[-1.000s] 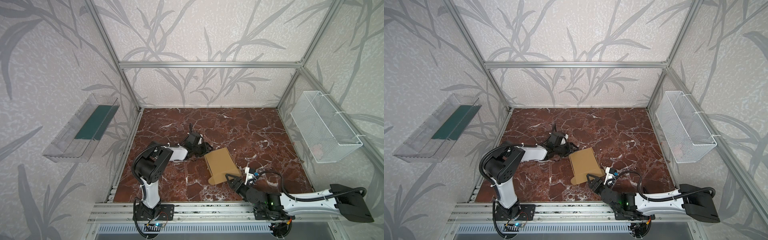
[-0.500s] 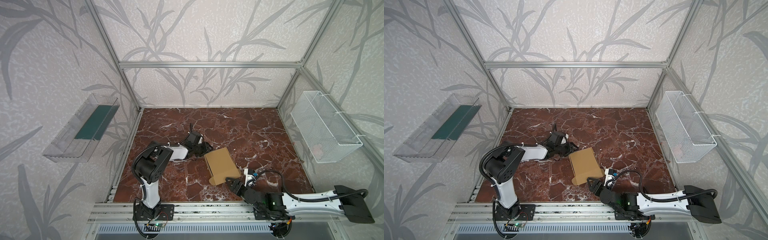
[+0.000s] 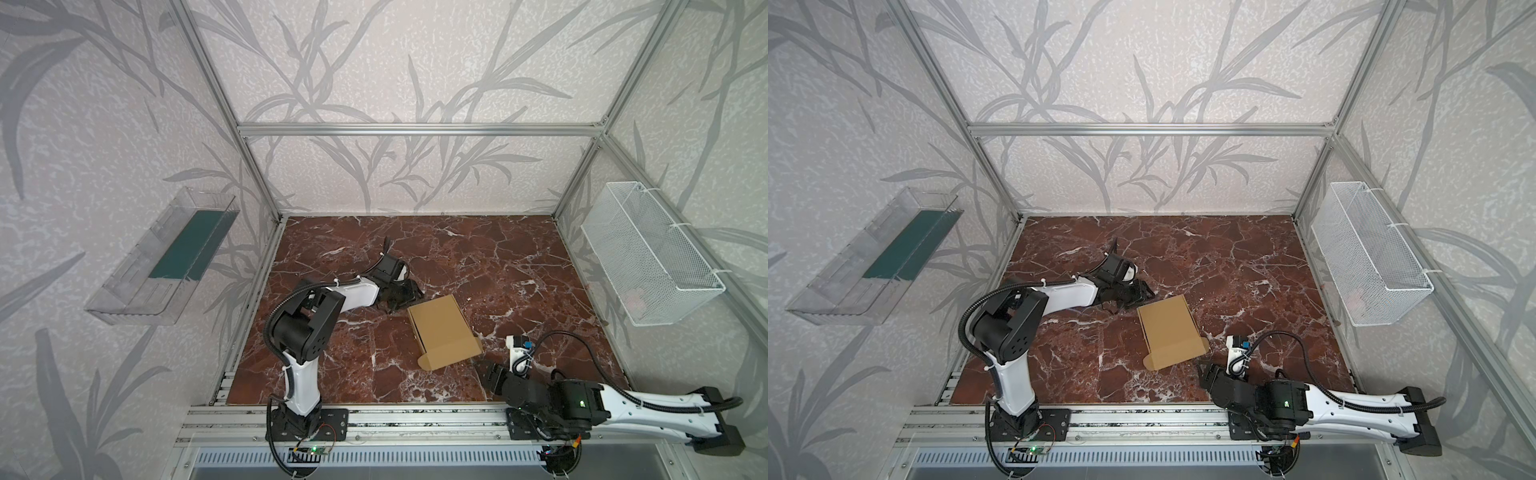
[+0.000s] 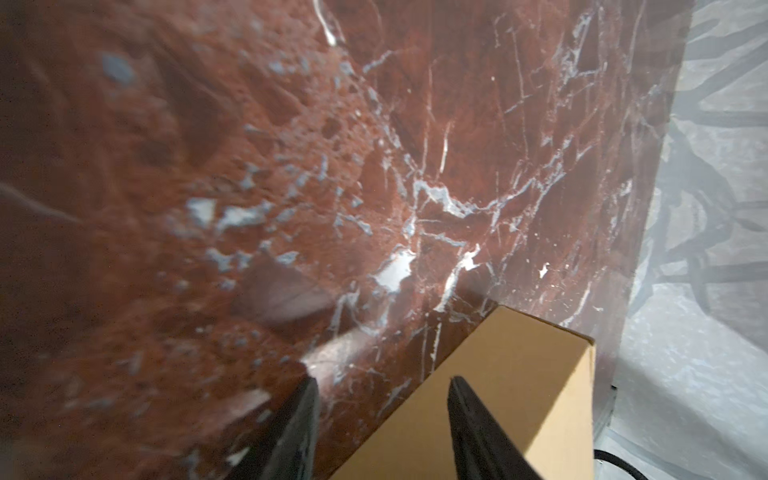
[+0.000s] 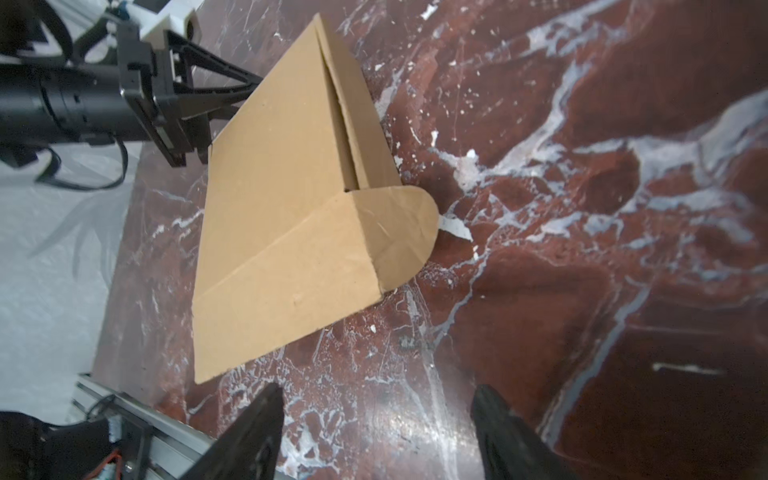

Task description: Fold the paper box

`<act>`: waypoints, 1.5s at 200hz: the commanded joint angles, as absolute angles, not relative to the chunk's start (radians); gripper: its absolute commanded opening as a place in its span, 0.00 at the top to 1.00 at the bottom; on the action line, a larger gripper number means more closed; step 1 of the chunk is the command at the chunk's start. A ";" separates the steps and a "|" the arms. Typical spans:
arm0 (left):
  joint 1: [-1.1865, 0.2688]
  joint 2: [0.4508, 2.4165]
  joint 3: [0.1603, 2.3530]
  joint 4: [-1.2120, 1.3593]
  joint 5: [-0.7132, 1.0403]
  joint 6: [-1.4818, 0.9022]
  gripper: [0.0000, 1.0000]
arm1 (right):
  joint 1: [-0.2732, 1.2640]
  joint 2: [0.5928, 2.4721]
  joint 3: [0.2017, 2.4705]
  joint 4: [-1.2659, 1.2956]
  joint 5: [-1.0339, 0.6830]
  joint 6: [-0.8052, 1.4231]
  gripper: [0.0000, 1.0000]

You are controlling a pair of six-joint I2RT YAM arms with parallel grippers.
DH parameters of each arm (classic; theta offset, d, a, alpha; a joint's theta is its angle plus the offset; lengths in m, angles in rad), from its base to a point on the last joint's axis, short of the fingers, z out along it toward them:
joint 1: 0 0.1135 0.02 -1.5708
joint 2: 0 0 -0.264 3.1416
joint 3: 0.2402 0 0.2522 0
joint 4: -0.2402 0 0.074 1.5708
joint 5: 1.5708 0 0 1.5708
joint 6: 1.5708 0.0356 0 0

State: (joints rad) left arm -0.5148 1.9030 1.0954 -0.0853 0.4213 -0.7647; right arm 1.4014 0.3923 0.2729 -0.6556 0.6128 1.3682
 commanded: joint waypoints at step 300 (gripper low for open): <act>-1.004 1.384 0.610 0.025 0.071 -1.215 0.45 | 0.779 0.849 0.446 -0.388 0.052 0.517 0.30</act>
